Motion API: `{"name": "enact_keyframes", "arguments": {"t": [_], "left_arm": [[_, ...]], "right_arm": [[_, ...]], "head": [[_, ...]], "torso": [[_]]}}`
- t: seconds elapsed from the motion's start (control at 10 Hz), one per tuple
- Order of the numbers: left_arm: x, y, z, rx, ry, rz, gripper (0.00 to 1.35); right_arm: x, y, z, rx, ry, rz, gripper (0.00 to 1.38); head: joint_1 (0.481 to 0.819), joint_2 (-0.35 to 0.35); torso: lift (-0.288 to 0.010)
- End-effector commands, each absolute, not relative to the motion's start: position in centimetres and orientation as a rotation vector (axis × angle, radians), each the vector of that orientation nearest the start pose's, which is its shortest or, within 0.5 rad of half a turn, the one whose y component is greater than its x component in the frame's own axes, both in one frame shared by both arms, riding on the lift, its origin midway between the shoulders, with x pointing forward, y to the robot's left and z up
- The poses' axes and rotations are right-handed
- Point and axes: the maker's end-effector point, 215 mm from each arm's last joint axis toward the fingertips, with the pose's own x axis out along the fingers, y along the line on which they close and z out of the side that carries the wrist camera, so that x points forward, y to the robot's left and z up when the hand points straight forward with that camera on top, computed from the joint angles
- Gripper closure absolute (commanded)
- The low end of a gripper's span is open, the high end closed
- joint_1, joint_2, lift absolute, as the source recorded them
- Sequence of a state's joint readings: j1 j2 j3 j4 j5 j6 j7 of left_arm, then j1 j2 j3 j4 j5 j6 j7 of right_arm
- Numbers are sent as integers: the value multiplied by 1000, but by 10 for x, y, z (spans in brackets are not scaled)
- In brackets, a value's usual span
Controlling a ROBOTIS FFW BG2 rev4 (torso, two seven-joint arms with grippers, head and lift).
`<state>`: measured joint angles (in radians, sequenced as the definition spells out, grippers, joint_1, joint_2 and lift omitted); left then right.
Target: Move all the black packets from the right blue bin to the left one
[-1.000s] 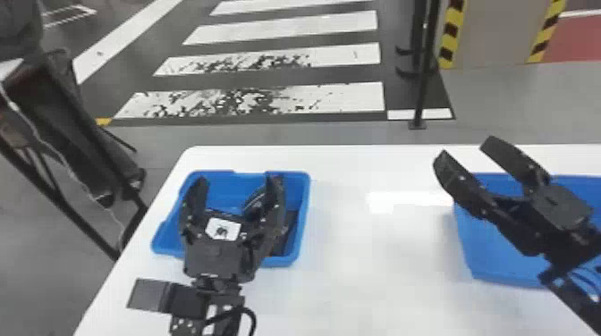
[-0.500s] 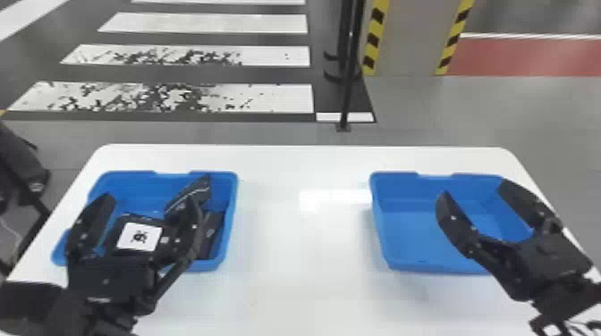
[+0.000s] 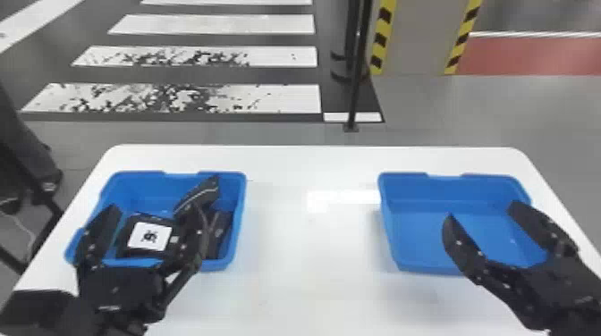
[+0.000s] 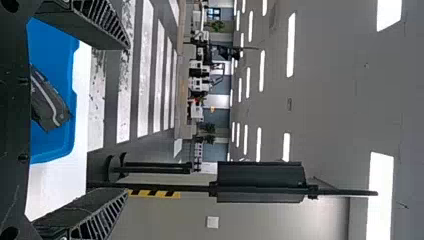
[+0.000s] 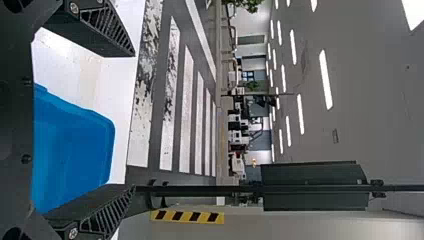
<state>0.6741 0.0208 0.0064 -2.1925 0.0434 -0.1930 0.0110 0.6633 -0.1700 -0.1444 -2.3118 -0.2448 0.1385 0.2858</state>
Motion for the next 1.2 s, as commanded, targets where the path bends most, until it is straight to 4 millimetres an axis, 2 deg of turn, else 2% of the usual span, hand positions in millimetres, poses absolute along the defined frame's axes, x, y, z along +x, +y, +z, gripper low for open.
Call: {"name": "enact_keyframes", "arguments": {"t": [0.0,0.5,1.1], "left_arm": [[397,224,-267,-39,-140,-18,-2],[398,213,-259,-31,-141,-43,-2],[394,216,-246,-25,-174,-38,-2]], "right_arm": [[400,-226,-292,29,56,298,88],[409,-219,-301,60,62,312,88],[405,-216,-299,88,55,316,88]], "head": [[695,14],[695,-8],[695,0]], "torso": [[-140],[-140],[-140]]}}
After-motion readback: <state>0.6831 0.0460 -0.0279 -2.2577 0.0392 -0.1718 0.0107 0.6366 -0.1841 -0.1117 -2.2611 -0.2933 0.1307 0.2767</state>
